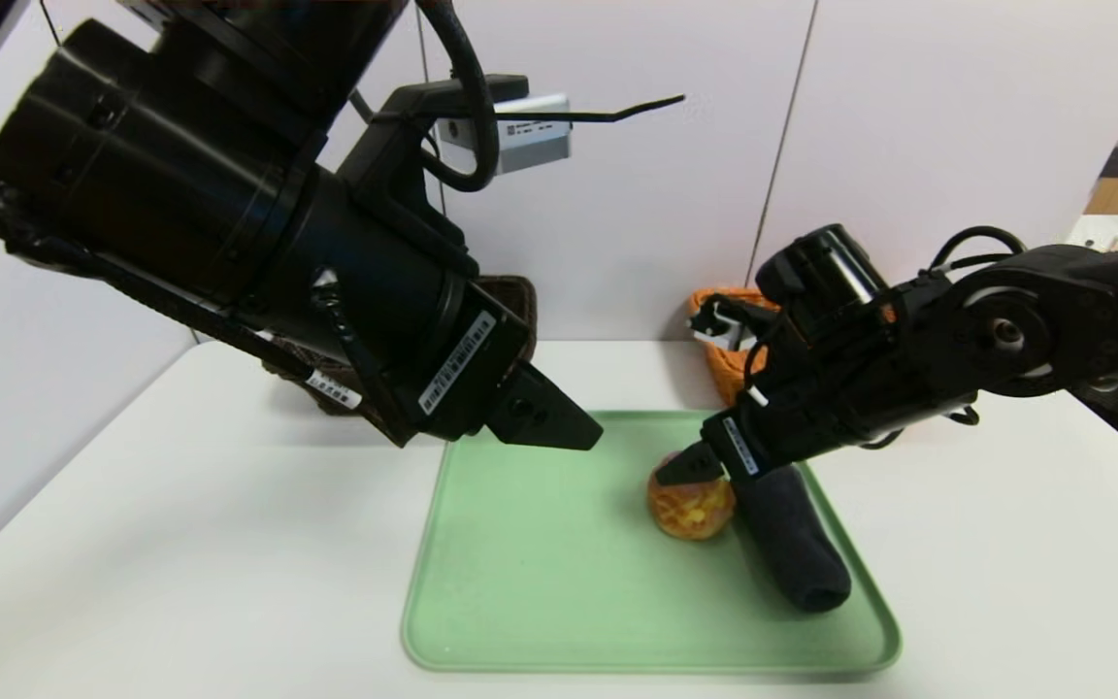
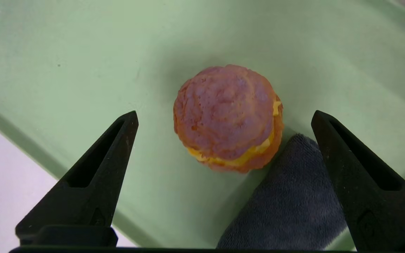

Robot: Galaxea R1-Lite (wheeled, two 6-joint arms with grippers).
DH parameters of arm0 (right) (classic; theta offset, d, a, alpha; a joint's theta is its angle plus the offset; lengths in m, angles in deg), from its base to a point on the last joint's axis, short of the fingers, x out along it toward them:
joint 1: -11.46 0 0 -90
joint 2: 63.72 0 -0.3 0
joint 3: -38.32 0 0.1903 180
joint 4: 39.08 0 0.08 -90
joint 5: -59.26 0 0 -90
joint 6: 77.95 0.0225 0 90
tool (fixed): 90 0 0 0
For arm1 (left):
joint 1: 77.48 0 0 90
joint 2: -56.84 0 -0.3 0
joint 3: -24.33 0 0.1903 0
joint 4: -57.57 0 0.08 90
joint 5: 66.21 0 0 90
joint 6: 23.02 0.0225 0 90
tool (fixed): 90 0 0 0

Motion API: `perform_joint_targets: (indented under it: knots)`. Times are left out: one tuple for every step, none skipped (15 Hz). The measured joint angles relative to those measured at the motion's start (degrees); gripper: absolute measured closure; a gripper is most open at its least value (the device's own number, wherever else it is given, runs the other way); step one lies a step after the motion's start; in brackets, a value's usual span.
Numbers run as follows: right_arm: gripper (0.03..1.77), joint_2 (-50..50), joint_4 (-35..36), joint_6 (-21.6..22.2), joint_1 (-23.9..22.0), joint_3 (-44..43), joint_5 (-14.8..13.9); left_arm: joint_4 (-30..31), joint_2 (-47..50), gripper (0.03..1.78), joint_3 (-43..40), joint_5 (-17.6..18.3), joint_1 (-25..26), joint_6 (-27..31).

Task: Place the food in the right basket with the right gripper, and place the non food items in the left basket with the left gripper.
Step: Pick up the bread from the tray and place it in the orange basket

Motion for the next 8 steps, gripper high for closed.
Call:
perform_joint_targets:
  knots:
    - [0.1, 0.9, 0.0, -0.1, 0.0, -0.3, 0.0, 0.0, -0.3, 0.12, 0.0, 0.0, 0.0, 0.0]
    - [0.1, 1.7, 0.0, -0.1, 0.1, -0.5, 0.0, 0.1, -0.5, 0.12, 0.0, 0.0, 0.0, 0.0]
    - [0.1, 2.4, 0.0, -0.1, 0.1, -0.6, 0.0, 0.3, -0.7, 0.12, 0.0, 0.0, 0.0, 0.1]
    - [0.1, 3.1, 0.0, -0.1, 0.1, -0.7, 0.0, 0.8, -0.8, 0.12, 0.0, 0.0, 0.0, 0.2]
    - [0.1, 3.7, 0.0, -0.2, 0.2, -0.8, 0.1, 1.0, -0.9, 0.12, 0.0, 0.0, 0.0, 0.2]
    - [0.1, 4.2, 0.0, -0.5, 0.2, -0.9, 0.0, 1.2, -1.1, 0.12, 0.0, 0.0, 0.0, 0.2]
    - [0.1, 4.7, 0.0, -1.2, 0.2, -0.9, -0.1, 1.2, -1.2, 0.12, 0.0, 0.1, 0.0, 0.1]
    - [0.1, 5.0, 0.0, -1.9, 0.3, -0.9, -0.6, 1.2, -1.3, 0.12, -0.1, 0.0, 0.0, 0.2]
